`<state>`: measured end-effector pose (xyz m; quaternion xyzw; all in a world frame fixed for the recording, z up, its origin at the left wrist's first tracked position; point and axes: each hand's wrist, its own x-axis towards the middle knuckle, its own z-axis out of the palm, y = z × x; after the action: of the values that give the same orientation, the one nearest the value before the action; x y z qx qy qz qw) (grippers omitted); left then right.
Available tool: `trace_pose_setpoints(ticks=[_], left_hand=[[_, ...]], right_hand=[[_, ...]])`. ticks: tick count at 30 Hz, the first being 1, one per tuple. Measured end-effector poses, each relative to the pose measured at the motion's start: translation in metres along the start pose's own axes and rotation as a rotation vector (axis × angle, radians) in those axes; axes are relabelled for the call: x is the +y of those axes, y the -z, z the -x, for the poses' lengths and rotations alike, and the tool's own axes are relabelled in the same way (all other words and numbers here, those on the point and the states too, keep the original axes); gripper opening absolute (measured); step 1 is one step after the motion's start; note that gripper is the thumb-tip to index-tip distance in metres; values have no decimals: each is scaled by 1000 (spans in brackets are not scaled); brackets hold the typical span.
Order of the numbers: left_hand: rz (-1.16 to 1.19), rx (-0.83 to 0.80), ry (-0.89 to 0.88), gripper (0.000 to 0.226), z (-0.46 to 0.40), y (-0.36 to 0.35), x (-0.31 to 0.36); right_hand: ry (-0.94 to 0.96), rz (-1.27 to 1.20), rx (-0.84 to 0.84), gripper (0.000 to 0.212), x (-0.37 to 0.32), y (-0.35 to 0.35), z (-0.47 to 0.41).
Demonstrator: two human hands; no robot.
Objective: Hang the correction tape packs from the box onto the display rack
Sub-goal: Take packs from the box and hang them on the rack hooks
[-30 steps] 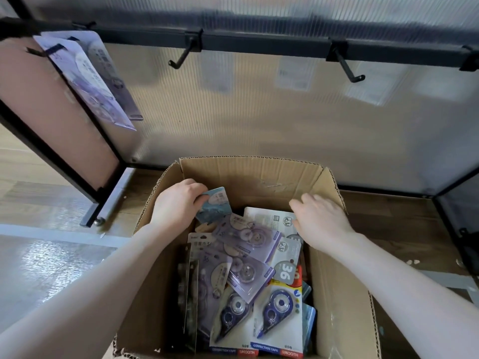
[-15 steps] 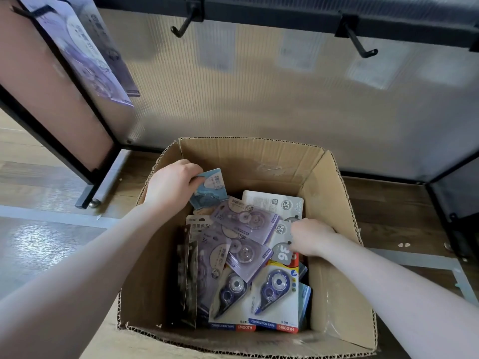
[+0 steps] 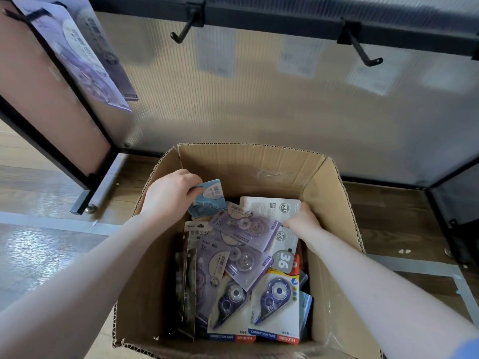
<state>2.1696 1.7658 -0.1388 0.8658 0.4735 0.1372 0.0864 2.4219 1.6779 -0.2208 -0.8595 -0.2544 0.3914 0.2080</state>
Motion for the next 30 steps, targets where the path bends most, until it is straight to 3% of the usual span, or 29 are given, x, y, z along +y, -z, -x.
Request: trace_pose_setpoints(ticks=[5,11,14,18,21,25,30], left_hand=[[-3,-4,-10,23,0,0,-2],[-1,4,-14,23,0,0,-3],[1,5,-7,24,-1,-1,-3],[17,2,1,25,-1,0,-1],[21,-7,8,25,-1,3,0],[20,7,22,24,0,9,4],[18,34,44,26,-1,18,8]], right_hand=[[-28,-73,53,42,-4,0,-1],[325,164,149,67,-13,6,14],[440,192,142,49,-16,16,22],[457,218,88,24,-28,31,32],[486,319,-3,32,-38,42,40],[629,657,-25,47,-42,56,51],[719,583,60,14,-56,75,66]])
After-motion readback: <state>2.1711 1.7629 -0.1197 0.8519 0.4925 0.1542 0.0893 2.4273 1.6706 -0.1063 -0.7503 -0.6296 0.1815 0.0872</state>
